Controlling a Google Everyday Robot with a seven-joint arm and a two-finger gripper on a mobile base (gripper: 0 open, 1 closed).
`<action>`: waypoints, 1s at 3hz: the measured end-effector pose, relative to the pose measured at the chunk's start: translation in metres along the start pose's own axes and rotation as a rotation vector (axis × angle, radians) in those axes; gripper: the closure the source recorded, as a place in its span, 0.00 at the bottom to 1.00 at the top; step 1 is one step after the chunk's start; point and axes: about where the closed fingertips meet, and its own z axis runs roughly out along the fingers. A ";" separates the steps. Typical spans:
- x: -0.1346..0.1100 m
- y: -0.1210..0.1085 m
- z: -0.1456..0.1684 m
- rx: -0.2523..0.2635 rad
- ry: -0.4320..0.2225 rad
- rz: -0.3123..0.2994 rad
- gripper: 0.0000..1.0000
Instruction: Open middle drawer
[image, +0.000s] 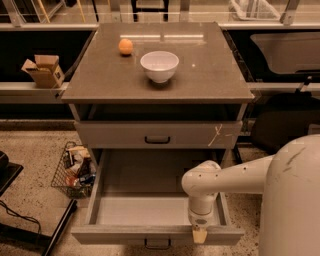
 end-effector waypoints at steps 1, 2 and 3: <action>0.000 -0.002 -0.001 0.000 0.000 0.000 0.06; 0.000 -0.002 -0.001 0.000 0.000 0.000 0.00; 0.000 -0.002 -0.001 0.000 0.000 0.000 0.00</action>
Offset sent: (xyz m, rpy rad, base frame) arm 0.0019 0.0000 0.0000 0.0000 0.0000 0.0000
